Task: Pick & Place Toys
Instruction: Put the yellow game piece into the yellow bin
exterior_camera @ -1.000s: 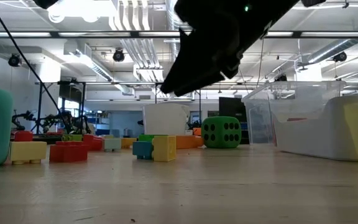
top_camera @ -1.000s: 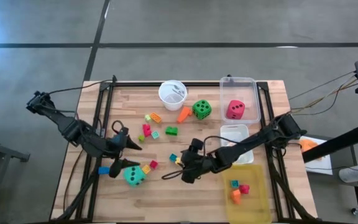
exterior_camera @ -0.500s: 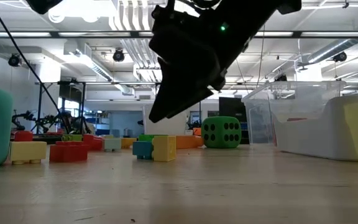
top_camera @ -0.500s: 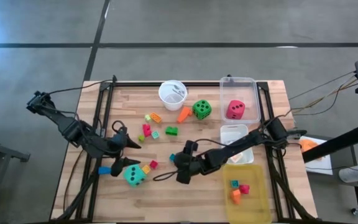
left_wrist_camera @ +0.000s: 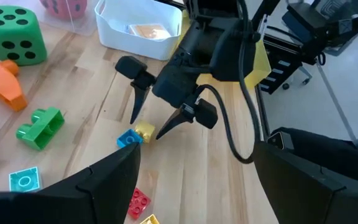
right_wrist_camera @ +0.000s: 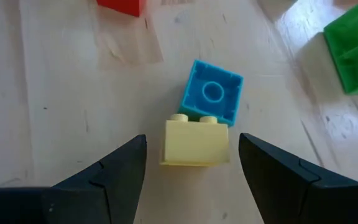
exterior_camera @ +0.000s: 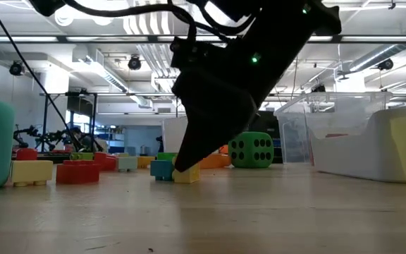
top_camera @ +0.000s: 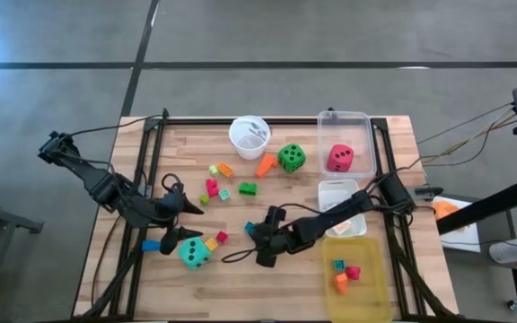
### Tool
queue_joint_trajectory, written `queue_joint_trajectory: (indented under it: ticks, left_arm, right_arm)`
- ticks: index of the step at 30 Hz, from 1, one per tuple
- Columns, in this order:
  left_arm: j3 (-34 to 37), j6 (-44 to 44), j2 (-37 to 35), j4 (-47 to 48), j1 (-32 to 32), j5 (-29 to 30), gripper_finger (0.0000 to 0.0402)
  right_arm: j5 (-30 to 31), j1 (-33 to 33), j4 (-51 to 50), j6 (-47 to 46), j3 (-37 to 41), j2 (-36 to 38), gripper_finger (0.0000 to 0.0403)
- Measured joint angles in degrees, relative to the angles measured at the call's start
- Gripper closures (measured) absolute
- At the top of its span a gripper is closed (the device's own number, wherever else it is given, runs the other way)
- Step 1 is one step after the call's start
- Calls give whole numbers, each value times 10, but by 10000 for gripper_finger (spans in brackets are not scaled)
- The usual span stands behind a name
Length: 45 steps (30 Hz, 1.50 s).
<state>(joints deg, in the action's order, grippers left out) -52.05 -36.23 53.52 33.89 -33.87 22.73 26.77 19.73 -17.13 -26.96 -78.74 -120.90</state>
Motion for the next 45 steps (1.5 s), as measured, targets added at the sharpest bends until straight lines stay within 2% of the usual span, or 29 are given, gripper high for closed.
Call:
queue_joint_trajectory:
  ticks: [11, 24, 32, 38, 45]
  left_arm:
    - [0, 0, 0, 0, 0, 0, 87]
    - [0, -2, 0, 0, 0, 0, 87]
    - [0, -2, 0, 0, 0, 0, 87]
    - [0, -2, 0, 1, 0, 0, 87]
    - [0, -3, 0, 2, 0, 0, 87]
  right_arm:
    - [-1, -9, 12, -1, 2, -4, 158]
    - [-11, -12, 10, -20, 4, -3, 271]
    - [-16, -11, 4, -34, 4, -2, 272]
    - [-27, -3, -116, -88, -26, 16, 272]
    - [-90, 29, -264, -116, -102, 55, 272]
